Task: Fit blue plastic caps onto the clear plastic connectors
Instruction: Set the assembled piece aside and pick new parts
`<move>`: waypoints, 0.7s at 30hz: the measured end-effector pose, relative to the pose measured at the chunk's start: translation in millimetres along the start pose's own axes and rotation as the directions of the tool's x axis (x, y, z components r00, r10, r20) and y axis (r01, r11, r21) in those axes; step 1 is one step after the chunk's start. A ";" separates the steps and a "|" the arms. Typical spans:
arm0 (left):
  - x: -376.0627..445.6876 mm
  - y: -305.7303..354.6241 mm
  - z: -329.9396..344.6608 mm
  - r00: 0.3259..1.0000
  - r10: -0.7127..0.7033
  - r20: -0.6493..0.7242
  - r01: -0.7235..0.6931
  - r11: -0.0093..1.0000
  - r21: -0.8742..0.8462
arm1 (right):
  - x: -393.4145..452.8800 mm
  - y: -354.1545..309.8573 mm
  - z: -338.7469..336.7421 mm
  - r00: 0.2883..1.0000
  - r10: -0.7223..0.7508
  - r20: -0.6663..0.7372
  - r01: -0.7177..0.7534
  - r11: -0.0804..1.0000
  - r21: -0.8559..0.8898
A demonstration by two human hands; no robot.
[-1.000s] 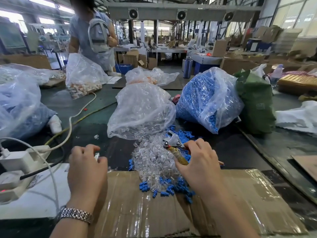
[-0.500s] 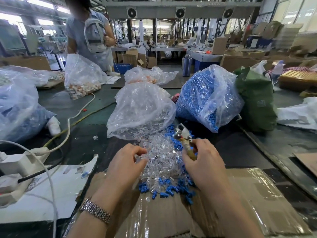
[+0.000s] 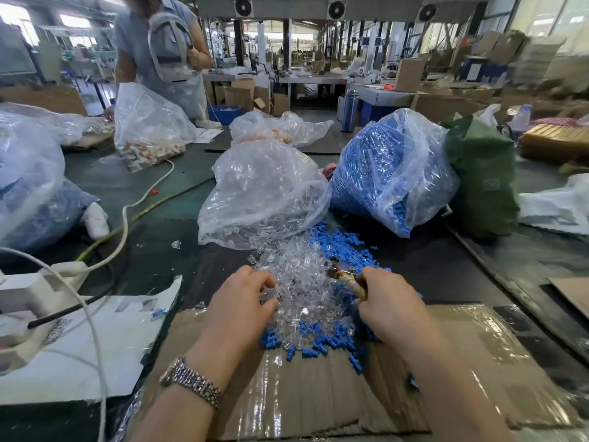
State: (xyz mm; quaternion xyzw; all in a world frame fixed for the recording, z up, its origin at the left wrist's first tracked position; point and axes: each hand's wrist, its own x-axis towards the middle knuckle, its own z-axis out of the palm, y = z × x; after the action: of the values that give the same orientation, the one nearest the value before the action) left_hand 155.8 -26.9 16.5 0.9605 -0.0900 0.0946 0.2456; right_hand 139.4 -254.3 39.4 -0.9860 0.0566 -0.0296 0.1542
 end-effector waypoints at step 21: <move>-1.1 -6.8 -9.5 0.995 -0.101 0.000 0.100 0.988 0.115 | 2.5 3.3 6.3 0.998 0.052 -0.022 -0.053 0.998 -0.028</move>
State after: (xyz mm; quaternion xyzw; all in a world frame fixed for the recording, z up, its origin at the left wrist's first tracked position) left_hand 154.9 -16.3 21.3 0.9767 -0.0367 0.0842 0.1940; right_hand 142.0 -255.8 32.5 -0.9859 0.0844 -0.0353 0.1401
